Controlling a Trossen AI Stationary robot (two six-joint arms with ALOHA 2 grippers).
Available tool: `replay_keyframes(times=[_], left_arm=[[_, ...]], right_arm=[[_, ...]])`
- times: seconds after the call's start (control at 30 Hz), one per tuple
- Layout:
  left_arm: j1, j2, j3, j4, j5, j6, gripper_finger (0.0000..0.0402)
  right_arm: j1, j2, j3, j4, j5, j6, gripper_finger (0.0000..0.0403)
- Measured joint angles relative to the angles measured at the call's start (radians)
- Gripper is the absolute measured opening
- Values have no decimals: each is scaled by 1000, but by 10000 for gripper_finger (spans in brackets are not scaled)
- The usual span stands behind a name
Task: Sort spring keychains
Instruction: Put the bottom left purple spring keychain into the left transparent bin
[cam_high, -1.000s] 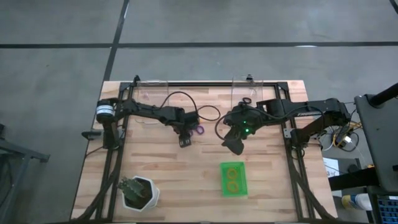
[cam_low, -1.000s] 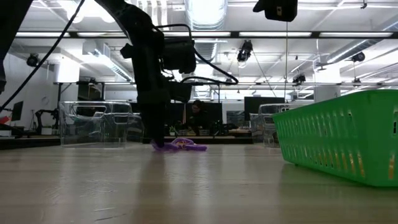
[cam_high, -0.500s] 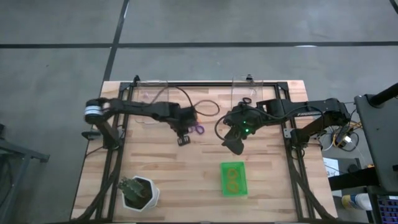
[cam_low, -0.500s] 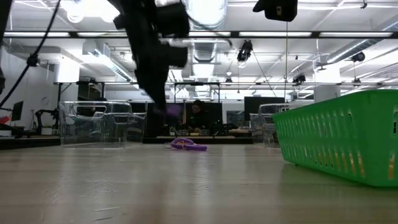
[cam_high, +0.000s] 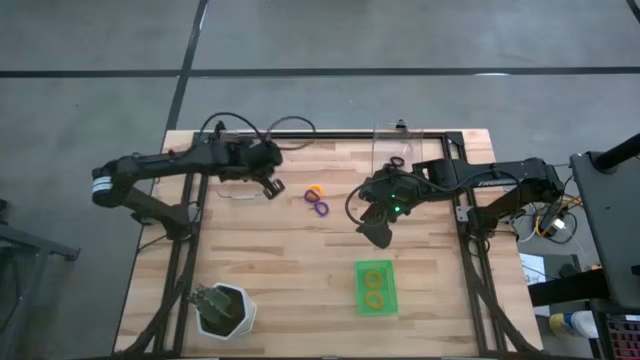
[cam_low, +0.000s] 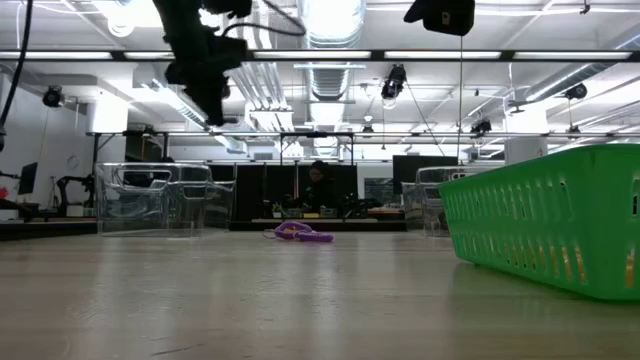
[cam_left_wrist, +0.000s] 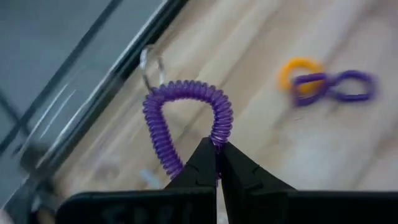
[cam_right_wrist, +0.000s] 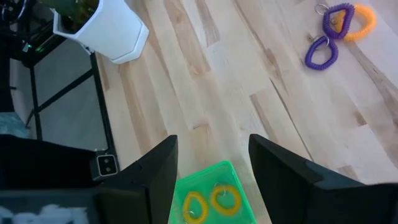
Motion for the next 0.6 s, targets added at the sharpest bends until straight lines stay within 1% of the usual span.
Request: replay_keyframes(times=[0.2,0.27,0.33,0.4,0.5,0.6], left_arm=[[117,-9,-53,-95,1,-104,2],[153,-4,-80,-91,67,-133,3],[195,4,-109,-92,180,-162,3],[236,18,-142,-90,266,-204,3],[282,31,-191,-85,296,-234,3],[311,34,-239,-41,309,-214,3]], right_arm=[[0,0,0,3,0,0,192],[0,0,0,6,0,0,192],[0,0,0,9,0,0,192],[0,0,0,17,0,0,192],[0,0,0,21,0,0,192],[1,0,0,21,0,0,192]])
